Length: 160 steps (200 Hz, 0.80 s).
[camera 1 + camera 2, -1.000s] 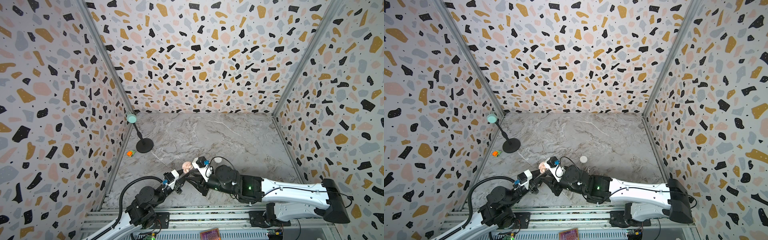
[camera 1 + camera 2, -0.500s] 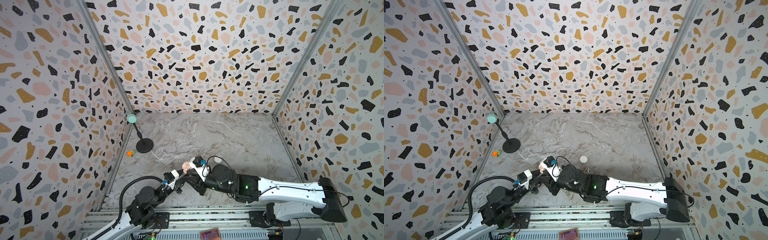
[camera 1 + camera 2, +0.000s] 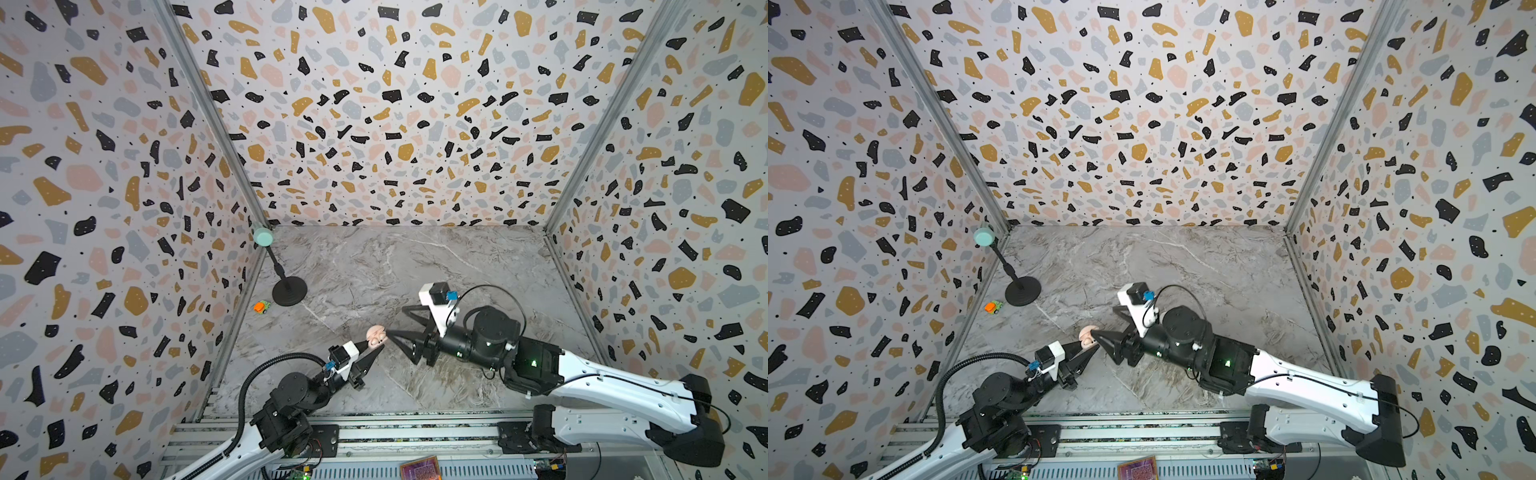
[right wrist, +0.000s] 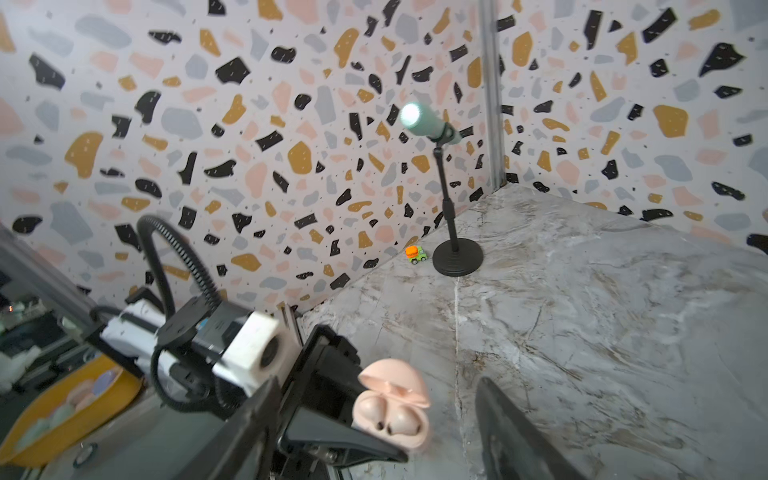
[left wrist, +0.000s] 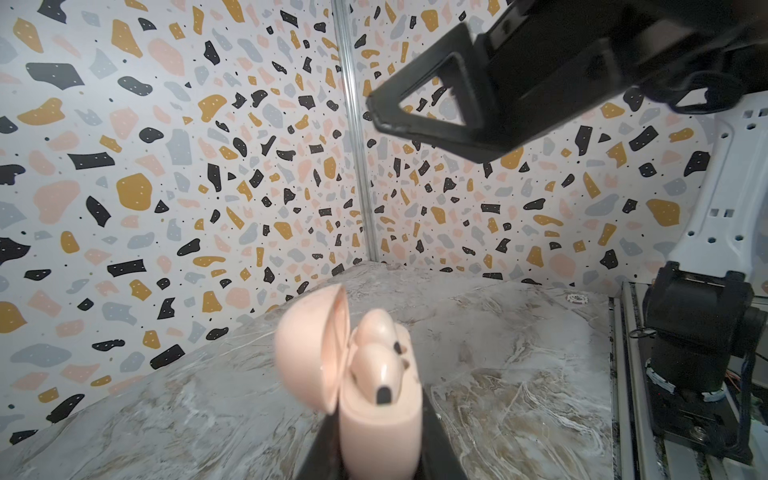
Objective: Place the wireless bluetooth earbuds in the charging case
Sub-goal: 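Withdraw the open right gripper away from the case held by the left gripper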
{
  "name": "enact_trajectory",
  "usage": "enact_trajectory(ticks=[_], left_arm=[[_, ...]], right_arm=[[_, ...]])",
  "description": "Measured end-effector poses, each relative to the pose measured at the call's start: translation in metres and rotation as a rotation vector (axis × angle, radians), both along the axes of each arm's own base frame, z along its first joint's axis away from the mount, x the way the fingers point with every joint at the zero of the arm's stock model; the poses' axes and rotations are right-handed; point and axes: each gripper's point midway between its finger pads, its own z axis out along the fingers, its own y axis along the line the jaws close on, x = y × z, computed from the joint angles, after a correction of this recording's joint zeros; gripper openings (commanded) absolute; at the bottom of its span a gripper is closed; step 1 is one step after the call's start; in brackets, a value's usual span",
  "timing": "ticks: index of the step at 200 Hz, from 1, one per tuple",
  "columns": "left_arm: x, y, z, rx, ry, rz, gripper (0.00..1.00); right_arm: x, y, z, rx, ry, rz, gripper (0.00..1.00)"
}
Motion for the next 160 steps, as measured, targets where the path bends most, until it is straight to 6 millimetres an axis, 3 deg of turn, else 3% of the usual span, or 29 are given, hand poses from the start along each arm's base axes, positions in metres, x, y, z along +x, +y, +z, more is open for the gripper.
enact_trajectory(ticks=[16, 34, 105, 160], left_arm=[[-0.006, -0.003, 0.002, -0.012, 0.002, -0.04, 0.0], [-0.011, -0.006, 0.005, -0.027, 0.005, -0.077, 0.0], [-0.034, -0.023, 0.006, -0.067, 0.087, -0.265, 0.0], [-0.039, -0.028, 0.001, -0.078, 0.158, -0.322, 0.0]], right_arm=[[0.018, -0.01, -0.006, 0.015, 0.048, -0.015, 0.92], [0.02, -0.012, -0.018, 0.014, 0.106, 0.035, 0.95], [-0.006, 0.012, -0.048, 0.013, 0.276, 0.303, 0.98], [-0.028, 0.014, -0.067, 0.022, 0.352, 0.423, 0.98]])
